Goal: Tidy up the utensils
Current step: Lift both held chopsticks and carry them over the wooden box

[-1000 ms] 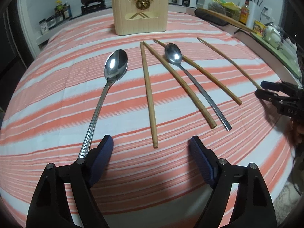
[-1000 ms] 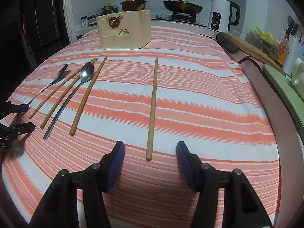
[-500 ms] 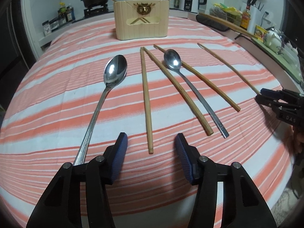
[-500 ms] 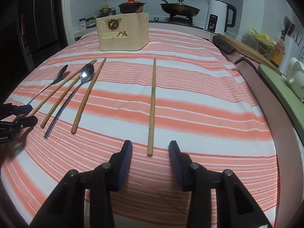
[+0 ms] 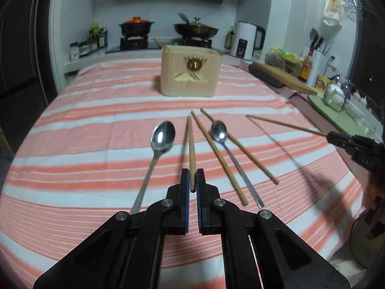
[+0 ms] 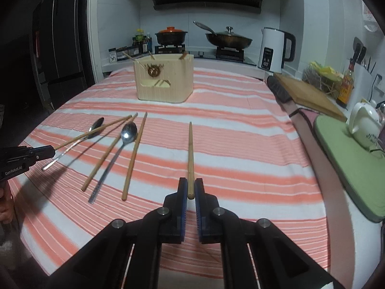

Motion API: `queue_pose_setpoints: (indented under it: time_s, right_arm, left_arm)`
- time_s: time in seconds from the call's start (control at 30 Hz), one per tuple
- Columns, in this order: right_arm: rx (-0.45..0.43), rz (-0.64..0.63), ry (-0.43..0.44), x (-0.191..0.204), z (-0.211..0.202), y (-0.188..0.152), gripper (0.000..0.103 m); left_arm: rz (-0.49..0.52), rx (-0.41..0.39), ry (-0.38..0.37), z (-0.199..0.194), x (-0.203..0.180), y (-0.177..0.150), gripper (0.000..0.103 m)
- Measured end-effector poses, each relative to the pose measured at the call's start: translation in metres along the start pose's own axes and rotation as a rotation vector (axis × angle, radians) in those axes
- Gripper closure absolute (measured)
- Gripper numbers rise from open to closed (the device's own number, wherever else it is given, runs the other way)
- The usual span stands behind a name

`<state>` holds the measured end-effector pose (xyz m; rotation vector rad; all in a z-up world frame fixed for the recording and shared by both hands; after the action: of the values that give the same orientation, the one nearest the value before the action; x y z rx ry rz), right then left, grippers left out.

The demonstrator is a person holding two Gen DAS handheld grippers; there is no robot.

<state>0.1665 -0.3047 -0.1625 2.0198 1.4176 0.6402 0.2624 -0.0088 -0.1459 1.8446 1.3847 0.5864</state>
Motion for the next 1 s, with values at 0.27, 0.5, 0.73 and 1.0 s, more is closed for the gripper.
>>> queue_pose_setpoints:
  time_s: [0.27, 0.5, 0.73, 1.0]
  right_arm:
    - [-0.151, -0.029, 0.032, 0.016, -0.055, 0.052, 0.097]
    - [-0.218, -0.013, 0.085, 0.026, -0.079, 0.074, 0.097]
    - [-0.251, -0.004, 0.107, 0.029, -0.092, 0.083, 0.097]
    - [-0.265, 0.010, 0.139, 0.032, -0.099, 0.088, 0.097]
  left_arm:
    - [0.047, -0.140, 0.008, -0.056, -0.004, 0.042, 0.100]
    - [0.049, -0.204, -0.017, -0.081, -0.010, 0.064, 0.100]
    - [0.041, -0.230, -0.037, -0.089, -0.013, 0.073, 0.100]
    - [0.003, -0.245, -0.060, -0.091, -0.009, 0.080, 0.100]
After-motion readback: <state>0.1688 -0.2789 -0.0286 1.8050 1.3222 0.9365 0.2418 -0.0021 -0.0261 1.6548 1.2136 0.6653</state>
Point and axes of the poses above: each gripper's, at about its wrist camera, not at the fingertips, and z roughly the way its jaws point, x to its left, y to its top, the point moved 4 cm from there along z, roughly the way its jaws point, and after that the axes turned 3 degrees about z, right-handed, at the moved point
